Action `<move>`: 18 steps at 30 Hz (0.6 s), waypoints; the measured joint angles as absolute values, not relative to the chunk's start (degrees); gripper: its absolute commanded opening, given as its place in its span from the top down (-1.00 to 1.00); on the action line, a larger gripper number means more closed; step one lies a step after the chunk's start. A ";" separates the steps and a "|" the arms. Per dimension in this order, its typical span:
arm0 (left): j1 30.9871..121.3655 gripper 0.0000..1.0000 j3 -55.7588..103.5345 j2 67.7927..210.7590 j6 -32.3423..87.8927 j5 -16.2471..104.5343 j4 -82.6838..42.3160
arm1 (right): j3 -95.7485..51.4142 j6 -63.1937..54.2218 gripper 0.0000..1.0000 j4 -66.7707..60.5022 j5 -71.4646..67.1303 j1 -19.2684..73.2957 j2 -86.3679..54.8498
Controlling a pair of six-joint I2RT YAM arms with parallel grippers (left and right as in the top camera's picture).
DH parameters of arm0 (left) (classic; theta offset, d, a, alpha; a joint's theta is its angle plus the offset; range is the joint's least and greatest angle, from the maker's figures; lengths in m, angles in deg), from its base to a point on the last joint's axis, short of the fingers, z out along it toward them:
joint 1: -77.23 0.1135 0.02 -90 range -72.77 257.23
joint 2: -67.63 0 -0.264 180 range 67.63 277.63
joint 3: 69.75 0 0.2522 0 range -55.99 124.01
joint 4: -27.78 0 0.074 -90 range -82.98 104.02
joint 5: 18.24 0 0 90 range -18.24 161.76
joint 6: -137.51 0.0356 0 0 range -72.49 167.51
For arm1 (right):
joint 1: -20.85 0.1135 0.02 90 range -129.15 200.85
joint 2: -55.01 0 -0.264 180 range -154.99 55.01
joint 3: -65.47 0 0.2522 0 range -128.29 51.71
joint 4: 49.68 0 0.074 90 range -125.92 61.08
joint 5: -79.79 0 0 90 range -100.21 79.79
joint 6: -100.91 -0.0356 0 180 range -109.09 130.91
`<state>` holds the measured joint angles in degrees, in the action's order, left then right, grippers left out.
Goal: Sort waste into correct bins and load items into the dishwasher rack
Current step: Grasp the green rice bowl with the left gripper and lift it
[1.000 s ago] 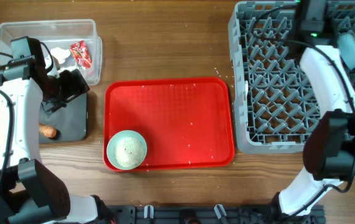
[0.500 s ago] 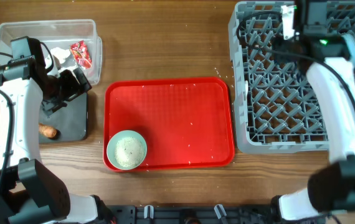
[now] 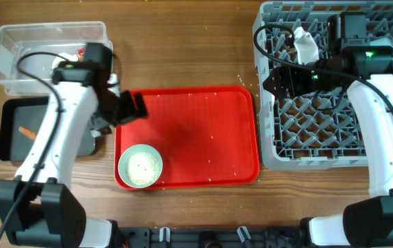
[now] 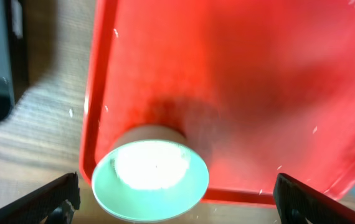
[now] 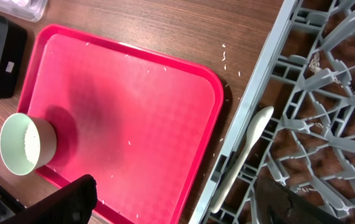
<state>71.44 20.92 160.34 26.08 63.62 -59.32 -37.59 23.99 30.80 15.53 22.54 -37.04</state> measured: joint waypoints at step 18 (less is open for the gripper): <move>46.35 -0.29 -1.40 159.92 14.19 67.66 -37.64 | -37.59 23.99 -0.66 30.95 15.74 22.54 -37.04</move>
<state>46.35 -1.40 159.92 14.19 67.66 -37.64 -37.59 23.99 30.95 15.74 22.54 -37.04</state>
